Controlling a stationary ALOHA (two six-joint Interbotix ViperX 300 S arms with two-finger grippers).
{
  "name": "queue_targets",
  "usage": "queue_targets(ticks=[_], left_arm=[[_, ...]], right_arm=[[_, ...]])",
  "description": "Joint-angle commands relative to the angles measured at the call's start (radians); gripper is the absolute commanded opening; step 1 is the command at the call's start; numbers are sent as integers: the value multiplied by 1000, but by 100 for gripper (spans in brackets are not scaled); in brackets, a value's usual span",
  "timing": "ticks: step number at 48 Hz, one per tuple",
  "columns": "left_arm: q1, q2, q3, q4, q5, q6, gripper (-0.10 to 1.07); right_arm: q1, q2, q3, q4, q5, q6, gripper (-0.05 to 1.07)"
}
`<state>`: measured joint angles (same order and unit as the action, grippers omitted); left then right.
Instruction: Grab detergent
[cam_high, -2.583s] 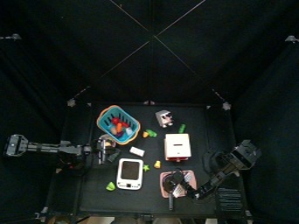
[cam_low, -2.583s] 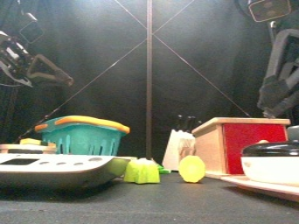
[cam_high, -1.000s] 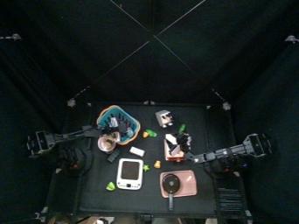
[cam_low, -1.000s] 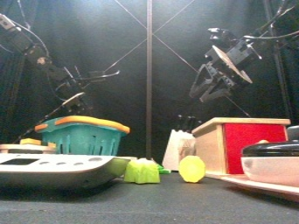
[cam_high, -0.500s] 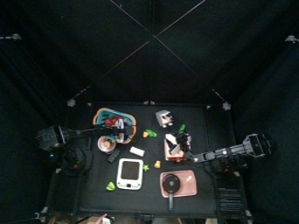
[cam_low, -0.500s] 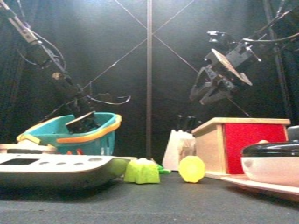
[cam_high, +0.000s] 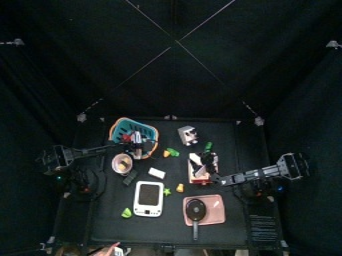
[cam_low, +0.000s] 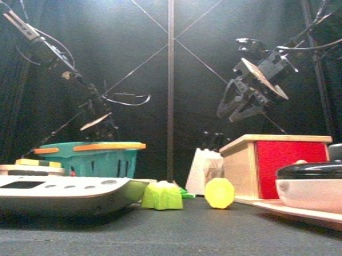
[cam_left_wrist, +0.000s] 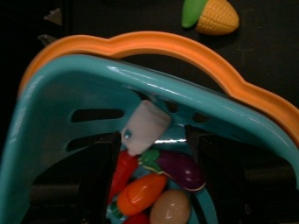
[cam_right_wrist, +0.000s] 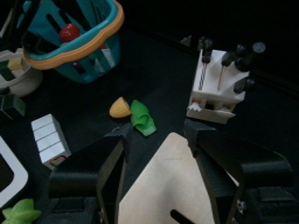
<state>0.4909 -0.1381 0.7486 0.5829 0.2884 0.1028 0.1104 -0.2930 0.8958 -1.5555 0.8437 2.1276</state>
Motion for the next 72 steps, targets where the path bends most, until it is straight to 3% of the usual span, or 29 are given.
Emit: queue_targets(ticks=[1,25,37,44,62,72], left_arm=[[5,-21,-48,-2,32,-3,93],[67,-15,-242,-21,164,2,94],[80,81,-311,-163,370,48,94],[78,112,-295,-219,331,158,94],[83,149,-233,-348,262,288,94],[83,149,-192,-420,161,383,94]], right_arm=[[-8,-9,-12,0,2,2,86],[-21,-2,-14,0,-31,-2,86],[-21,-2,-14,0,-37,-2,86],[-21,0,-12,0,-38,-2,86],[-21,5,-12,2,-40,-2,86],[-32,20,-20,0,-46,-2,86]])
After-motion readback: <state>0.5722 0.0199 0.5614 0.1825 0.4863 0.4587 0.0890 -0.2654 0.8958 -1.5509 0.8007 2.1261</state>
